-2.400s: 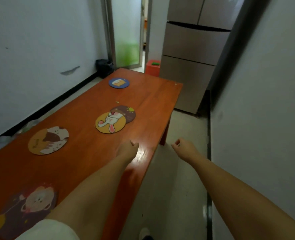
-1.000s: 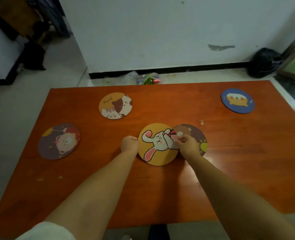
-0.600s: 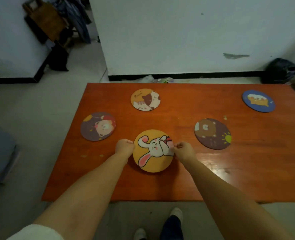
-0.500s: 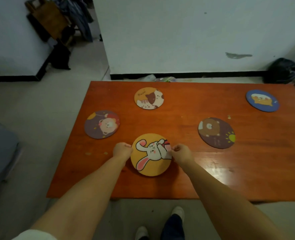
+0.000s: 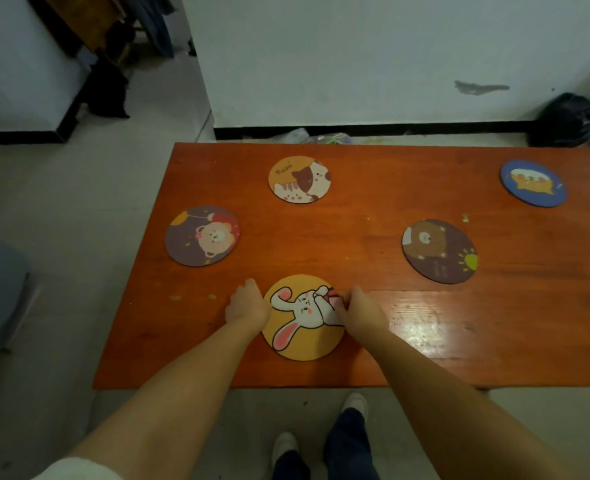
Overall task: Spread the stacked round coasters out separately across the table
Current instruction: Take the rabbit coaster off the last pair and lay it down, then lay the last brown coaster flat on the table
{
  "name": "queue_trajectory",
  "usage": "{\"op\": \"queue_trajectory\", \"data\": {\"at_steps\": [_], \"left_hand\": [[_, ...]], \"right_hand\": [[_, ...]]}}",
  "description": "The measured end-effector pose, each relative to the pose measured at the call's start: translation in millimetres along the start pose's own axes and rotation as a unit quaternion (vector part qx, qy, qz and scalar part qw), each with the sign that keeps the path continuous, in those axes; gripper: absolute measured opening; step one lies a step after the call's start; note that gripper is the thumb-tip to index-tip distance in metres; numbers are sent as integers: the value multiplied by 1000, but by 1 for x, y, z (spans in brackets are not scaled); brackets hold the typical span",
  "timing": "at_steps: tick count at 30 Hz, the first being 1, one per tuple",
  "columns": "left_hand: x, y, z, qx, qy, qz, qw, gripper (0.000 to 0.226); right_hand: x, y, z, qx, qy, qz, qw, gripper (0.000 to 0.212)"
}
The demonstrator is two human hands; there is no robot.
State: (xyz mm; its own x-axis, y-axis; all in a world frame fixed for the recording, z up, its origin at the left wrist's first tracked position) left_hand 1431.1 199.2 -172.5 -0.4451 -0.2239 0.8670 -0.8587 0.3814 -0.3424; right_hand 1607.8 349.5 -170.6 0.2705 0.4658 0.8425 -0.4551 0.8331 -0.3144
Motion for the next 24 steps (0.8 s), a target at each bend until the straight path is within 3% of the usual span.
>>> {"op": "queue_trajectory", "data": {"at_steps": [4,7,15,24], "left_hand": [[3,1,-29,-13,-35,34,999,37],[4,-2,-67,-46,-65,33,996,18],[-33,-2,-193,-89,-144,52,984,10],[-104,-1,-285,1,-101,28,994,27]], "right_hand": [[23,9,-5,1,-15,-8,1000,32],[53,20,-22,-9,1,-32,999,30],[144,85,-108,-50,-1,-99,994,27],[186,176,-192,-63,15,-48,997,32]]}}
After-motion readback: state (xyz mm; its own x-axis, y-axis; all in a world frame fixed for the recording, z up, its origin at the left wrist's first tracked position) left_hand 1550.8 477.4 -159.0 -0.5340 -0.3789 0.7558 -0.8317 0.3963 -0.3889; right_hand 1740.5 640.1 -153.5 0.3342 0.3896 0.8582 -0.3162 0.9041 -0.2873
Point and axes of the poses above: each hand's wrist, its own y-axis towards the middle knuckle, its own x-axis out of the back of the hand, z = x × y, the point moved 7 cm from there along y, towards the middle knuckle, and after that the axes turned 9 degrees about -z, right-handed, at the moved point
